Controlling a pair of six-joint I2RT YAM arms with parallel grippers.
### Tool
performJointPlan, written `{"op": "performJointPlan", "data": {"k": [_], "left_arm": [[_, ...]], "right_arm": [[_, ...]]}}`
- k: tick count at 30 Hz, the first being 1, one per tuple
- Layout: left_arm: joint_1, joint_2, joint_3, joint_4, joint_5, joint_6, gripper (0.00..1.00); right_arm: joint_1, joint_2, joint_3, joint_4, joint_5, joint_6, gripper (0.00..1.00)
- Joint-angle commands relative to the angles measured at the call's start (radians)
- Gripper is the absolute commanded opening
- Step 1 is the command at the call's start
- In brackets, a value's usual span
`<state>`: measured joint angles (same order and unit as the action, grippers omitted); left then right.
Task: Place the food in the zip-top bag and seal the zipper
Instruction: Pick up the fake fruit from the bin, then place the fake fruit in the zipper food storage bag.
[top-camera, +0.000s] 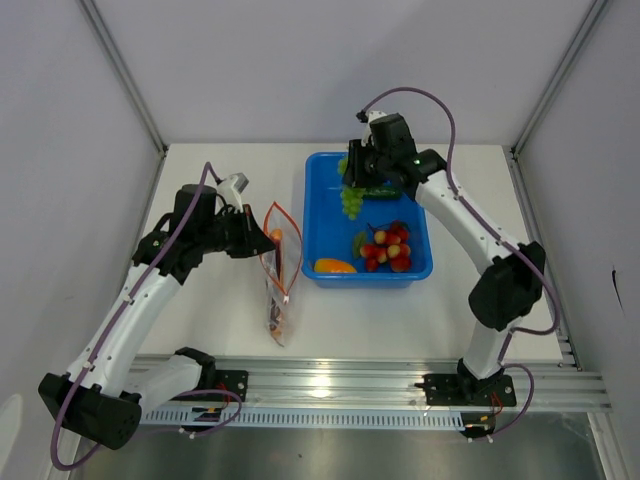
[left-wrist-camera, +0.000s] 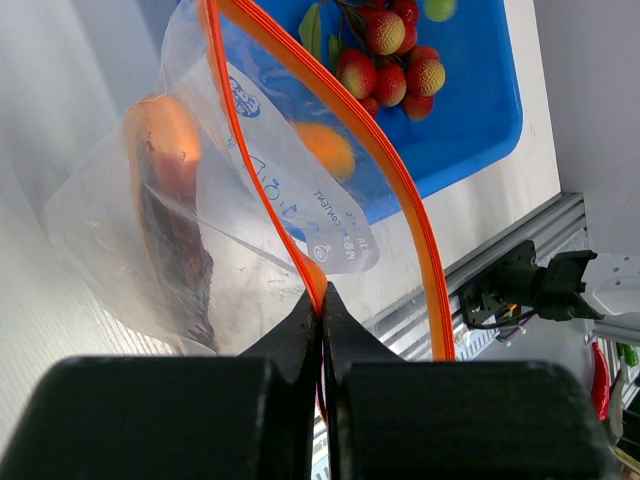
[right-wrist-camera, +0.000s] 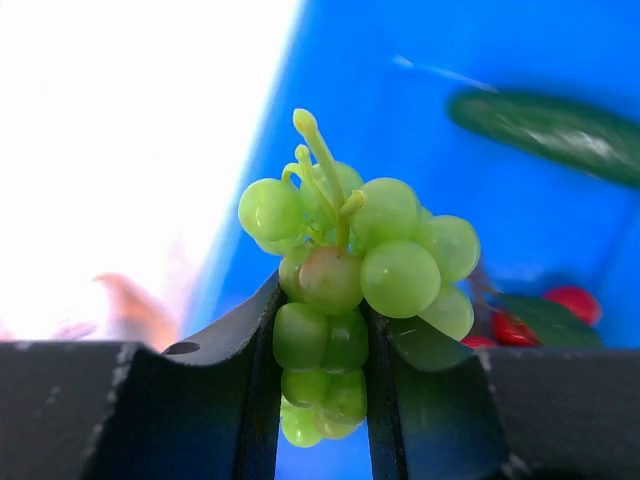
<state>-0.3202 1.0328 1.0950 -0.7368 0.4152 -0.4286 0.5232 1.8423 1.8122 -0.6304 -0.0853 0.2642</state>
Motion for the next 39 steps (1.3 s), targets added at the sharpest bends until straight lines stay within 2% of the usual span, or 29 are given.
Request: {"op": "performJointPlan", "data": {"k": [1,6,15,23,29,35,38,39], "left_arm": [[0.007,-0.008,0.002,0.037,0.017,-0.012,0.0],[0.007,-0.004,0.003,0.045,0.03,-0.018,0.01],[0.007,-0.011,0.005,0.04,0.031,-0.019,0.0],[0.007,-0.027,0.006,0.034,0.034,-0.022,0.01],[0.007,-0.037,-0.004,0.048,0.043,-0.033,0.01],[0.007,-0.045,-0.004,0.051,0.056,-0.038,0.01],[0.007,-0.053,-0.001,0.05,0.056,-0.038,0.01],[0.007,-0.053,-0.001,0.051,0.057,-0.038,0.01]], "right_arm": [[0.043,-0.132,-0.011,0.044,-0.066,0.039,0.21],[0.122,-0.221,-0.05,0.13,-0.172,0.127,0.21],[0.357,-0.244,-0.07,0.225,-0.094,0.168,0.22],[0.423,-0.227,-0.177,0.248,0.019,0.158,0.24],[0.443,-0.19,-0.205,0.248,0.03,0.165,0.3],[0.455,-0.16,-0.18,0.206,0.079,0.159,0.44],[0.455,-0.147,-0.157,0.172,0.085,0.155,0.59],[0.455,-0.146,-0.156,0.167,0.085,0.153,0.71]]}}
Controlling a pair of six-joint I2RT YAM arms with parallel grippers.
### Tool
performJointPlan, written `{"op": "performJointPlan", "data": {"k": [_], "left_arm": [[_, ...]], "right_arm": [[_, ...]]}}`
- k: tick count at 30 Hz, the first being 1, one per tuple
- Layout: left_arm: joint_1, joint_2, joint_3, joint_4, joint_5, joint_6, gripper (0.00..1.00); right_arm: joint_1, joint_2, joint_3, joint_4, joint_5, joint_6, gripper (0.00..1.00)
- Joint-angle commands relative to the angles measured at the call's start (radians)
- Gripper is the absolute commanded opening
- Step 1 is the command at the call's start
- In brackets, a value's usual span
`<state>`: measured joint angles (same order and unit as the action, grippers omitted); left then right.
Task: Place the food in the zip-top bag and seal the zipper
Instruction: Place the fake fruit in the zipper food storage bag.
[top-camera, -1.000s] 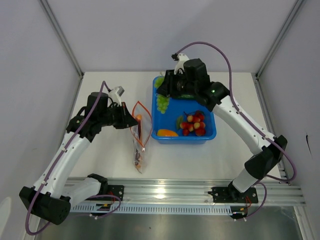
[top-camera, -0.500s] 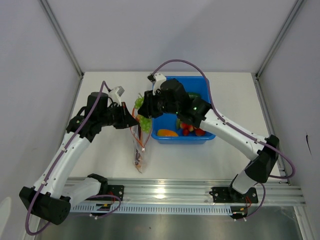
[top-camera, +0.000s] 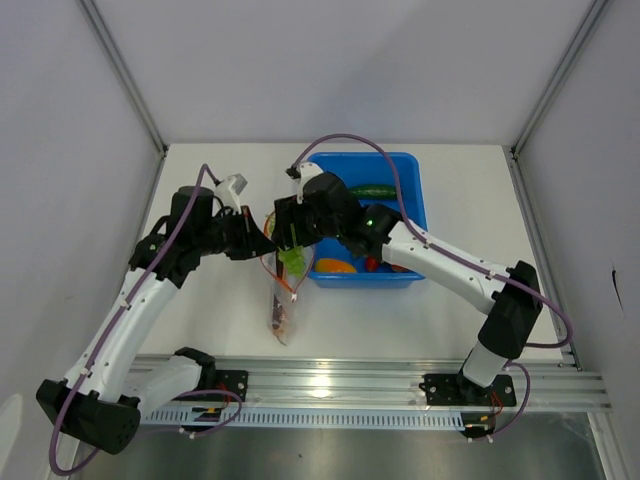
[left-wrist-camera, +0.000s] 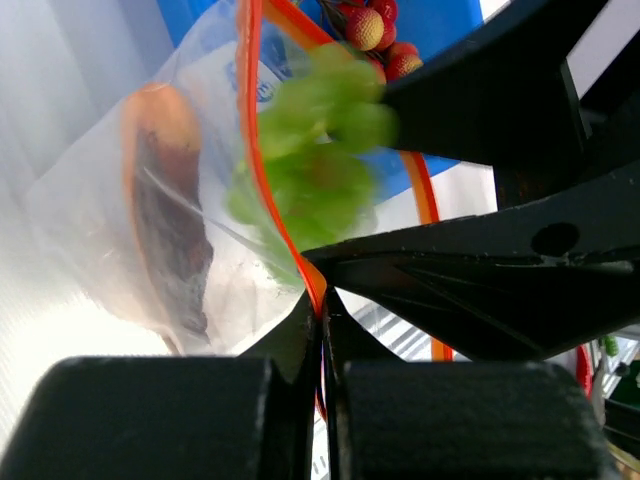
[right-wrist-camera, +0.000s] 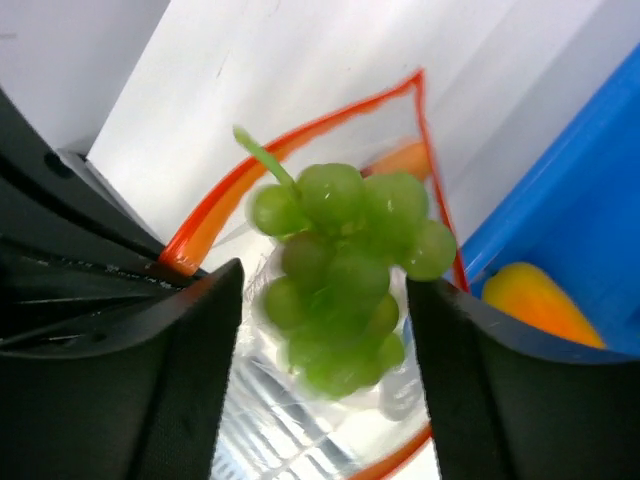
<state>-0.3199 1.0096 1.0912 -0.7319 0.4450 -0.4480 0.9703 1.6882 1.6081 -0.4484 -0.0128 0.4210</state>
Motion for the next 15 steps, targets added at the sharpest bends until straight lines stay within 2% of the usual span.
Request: {"op": "performJointPlan", "data": {"k": [1,2,3,12,15], "left_arm": [[0.007,-0.029,0.004,0.046,0.031,-0.02,0.01],[0.007,-0.031,0.003,0.048,0.031,-0.021,0.01],[0.007,-0.032,0.004,0.048,0.031,-0.021,0.01],[0.007,-0.037,-0.004,0.051,0.031,-0.026,0.01],[0.007,-0.036,-0.005,0.051,0.029,-0.024,0.01]], "right_arm": [[0.008,0.01,0.053,-0.022,0.013,-0.007,0.76],[0.008,0.007,0.055,-0.026,0.013,-0.007,0.85],[0.008,0.005,0.056,-0.026,0.013,-0.007,0.89],[0.008,-0.044,0.11,-0.052,0.103,-0.063,0.9],[-0.013,-0.045,0.163,-0.09,0.138,-0.091,0.97]]}}
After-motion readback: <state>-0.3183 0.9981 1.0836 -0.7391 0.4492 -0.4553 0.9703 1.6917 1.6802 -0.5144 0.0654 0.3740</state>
